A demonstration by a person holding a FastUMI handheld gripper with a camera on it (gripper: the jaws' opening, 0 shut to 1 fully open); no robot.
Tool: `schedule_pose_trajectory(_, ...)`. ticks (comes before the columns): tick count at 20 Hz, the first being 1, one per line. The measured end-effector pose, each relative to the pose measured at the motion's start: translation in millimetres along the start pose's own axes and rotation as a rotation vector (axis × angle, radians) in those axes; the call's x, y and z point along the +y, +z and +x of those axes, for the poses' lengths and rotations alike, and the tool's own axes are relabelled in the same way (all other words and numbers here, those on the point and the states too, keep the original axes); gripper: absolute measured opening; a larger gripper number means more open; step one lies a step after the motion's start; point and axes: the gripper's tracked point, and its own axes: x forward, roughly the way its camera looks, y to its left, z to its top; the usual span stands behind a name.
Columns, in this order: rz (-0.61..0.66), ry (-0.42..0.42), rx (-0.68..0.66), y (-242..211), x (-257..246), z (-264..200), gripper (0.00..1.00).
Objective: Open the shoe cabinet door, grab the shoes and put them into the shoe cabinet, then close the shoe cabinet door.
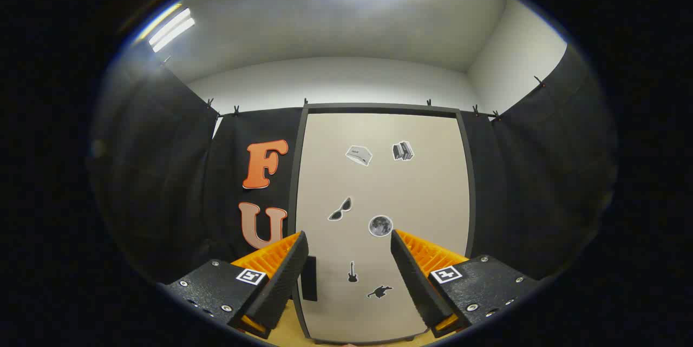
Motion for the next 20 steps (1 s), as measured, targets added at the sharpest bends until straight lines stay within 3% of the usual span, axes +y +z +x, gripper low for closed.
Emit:
schedule_pose_trajectory(11,0.008,0.008,0.08,-17,5,3,0.95)
schedule_pose_trajectory(20,0.039,0.081,0.139,-42,44,18,0.95)
